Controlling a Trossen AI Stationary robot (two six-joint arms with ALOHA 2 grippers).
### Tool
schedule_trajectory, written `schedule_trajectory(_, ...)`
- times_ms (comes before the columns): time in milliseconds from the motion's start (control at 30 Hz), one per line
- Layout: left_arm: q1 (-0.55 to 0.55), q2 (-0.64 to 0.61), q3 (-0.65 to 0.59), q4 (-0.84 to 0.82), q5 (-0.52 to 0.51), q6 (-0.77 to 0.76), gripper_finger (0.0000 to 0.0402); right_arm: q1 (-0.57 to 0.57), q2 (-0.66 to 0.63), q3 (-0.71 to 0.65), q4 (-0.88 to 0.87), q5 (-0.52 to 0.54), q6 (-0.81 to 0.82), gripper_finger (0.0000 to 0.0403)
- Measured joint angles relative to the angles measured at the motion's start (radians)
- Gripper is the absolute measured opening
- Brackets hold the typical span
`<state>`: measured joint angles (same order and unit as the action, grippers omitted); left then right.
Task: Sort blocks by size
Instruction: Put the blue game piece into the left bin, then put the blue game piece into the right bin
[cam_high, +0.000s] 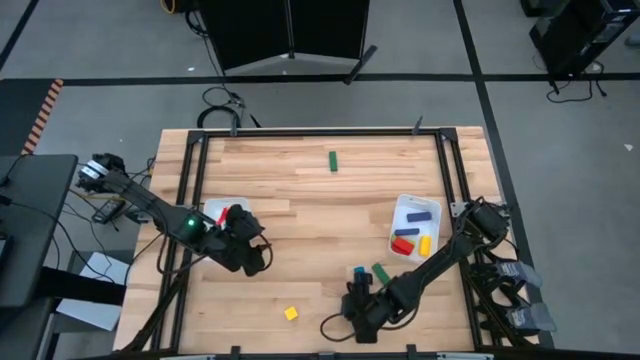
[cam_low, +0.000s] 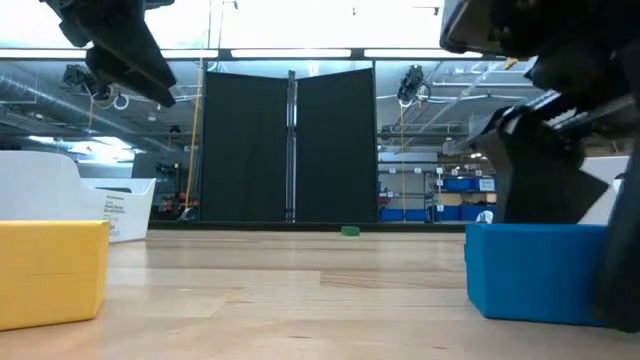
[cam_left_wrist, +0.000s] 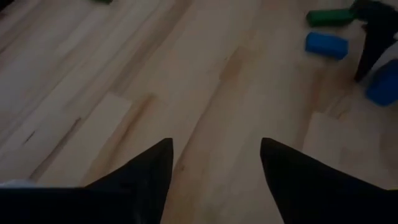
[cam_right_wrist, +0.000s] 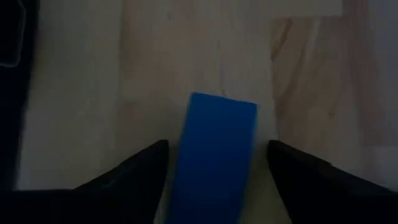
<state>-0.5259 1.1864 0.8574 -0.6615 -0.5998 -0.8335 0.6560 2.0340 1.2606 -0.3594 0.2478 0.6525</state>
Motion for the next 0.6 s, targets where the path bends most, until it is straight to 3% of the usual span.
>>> schedule_trajectory(133,-0.015,0.037,0.0,0.122,0.04,0.087,0.0247,0.003,0.015,0.003,-0.006,0.047,0.044,0.0242)
schedule_trajectory(267,-0.045,0.114,0.0,0.3,0.104,0.2,0.0247,0.014,-0.008,-0.003,-0.042,0.093,0.018,0.0144)
schedule_trajectory(433,-0.101,0.233,-0.001,0.497,0.153,0.344,0.0247,0.024,-0.111,-0.005,-0.158,0.231,-0.069,0.0141)
schedule_trajectory(600,-0.16,0.353,0.007,0.638,0.173,0.485,0.0249,0.037,-0.276,-0.004,-0.459,0.403,0.026,0.0141)
